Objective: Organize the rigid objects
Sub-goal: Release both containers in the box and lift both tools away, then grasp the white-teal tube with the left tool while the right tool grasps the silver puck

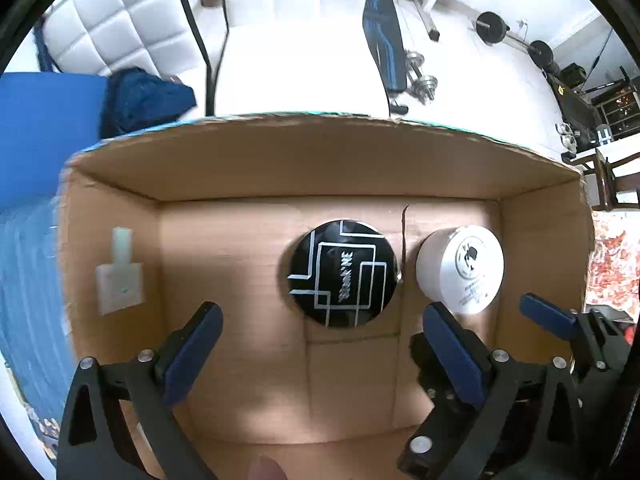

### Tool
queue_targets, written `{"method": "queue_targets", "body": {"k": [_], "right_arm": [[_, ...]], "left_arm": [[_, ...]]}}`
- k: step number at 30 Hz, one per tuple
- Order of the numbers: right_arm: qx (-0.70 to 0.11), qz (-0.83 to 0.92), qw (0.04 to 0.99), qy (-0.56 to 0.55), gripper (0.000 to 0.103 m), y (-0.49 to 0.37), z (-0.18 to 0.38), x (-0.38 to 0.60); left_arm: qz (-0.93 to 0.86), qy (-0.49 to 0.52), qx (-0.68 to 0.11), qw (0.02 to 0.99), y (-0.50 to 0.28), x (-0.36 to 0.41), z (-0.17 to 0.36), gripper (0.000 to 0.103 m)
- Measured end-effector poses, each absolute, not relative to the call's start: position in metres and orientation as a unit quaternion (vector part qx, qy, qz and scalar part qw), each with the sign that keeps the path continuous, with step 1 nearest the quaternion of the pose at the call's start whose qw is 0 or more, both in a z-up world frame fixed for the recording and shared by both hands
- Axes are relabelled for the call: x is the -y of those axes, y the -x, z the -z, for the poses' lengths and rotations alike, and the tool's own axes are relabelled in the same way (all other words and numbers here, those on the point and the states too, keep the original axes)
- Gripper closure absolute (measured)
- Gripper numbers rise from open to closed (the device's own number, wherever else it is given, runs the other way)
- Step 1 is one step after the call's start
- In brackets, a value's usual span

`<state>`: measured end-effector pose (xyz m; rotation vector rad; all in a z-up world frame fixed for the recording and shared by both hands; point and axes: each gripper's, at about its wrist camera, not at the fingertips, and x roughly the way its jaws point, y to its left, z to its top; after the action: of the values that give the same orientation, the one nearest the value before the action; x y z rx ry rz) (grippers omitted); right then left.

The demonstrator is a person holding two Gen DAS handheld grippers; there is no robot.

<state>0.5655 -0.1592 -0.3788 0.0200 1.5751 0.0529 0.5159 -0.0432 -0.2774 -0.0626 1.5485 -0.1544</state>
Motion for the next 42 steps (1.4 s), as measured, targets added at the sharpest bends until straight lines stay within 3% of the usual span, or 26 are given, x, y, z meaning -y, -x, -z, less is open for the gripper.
{"method": "queue_targets", "body": {"k": [31, 38, 42], "right_arm": [[-0.591, -0.008, 0.806, -0.022, 0.000, -0.345, 0.198, 0.152], [-0.600, -0.012, 0.799, -0.038, 0.000, -0.310, 0.195, 0.157], [-0.626, -0.001, 0.778, -0.047, 0.000, -0.290, 0.222, 0.175]], "left_arm": [[0.029, 0.013, -0.550, 0.835, -0.335, 0.019, 0.118, 0.000], [0.033, 0.002, -0.543, 0.839, -0.303, 0.014, 0.104, 0.000], [0.025, -0.005, -0.559, 0.829, -0.290, 0.011, 0.118, 0.000]]}}
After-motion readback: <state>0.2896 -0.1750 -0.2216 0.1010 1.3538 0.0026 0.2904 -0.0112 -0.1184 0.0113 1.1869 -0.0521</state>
